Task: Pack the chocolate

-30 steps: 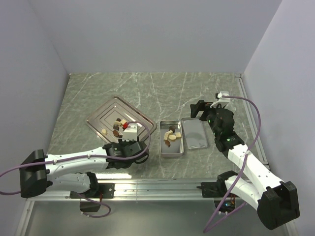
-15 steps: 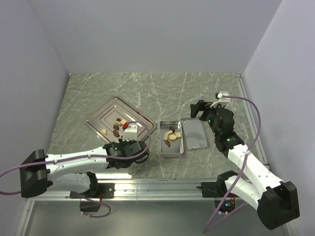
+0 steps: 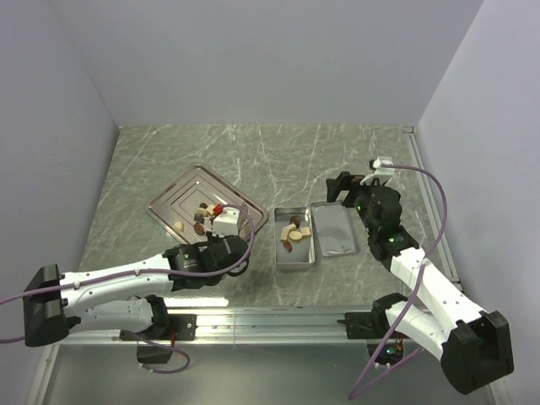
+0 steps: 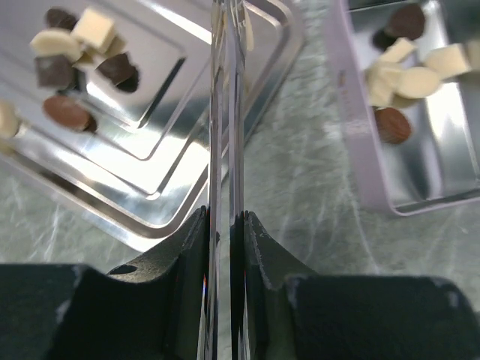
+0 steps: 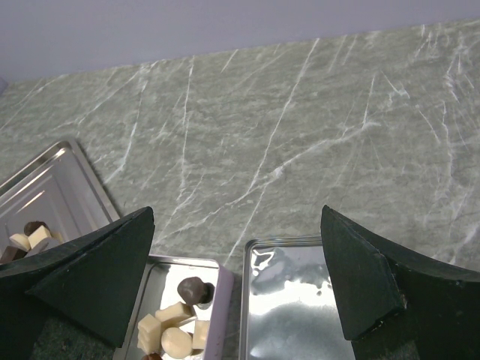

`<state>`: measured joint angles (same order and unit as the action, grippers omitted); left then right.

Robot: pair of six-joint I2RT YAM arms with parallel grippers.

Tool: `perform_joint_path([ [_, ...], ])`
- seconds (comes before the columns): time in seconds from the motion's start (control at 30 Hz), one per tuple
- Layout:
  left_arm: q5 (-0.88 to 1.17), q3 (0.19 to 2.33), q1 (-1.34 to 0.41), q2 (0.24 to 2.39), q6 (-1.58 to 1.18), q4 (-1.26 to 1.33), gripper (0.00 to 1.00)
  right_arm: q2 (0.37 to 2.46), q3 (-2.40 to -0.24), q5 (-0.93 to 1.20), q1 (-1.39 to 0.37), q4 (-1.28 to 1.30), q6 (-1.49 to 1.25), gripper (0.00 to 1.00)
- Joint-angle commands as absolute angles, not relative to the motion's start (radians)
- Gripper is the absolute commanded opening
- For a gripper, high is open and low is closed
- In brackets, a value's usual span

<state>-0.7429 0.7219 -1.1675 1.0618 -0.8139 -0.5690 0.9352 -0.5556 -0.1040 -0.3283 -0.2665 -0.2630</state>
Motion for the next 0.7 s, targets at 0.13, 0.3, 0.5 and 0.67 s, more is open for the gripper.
perform_joint_path([
  [0.13,-0.548,0.747,-1.083,1.019,-0.534,-0.256,0.18,0.925,-0.598,-0.100,-0.327,-0.284,-0.249,0.98],
  [0.3,-0.347,0.742,-1.078,0.997,-0.442,-0.158,0.17,0.928,-0.600,-0.101,-0.324,-0.285,-0.249,0.98],
  [0.5,-0.259,0.747,-1.078,1.028,-0.417,-0.140,0.18,0.930,-0.601,-0.100,-0.327,-0.285,-0.247,0.98],
  [0.67,-0.272,0.761,-1.078,1.060,-0.416,-0.155,0.25,0.933,-0.601,-0.100,-0.328,-0.287,-0.247,0.98],
])
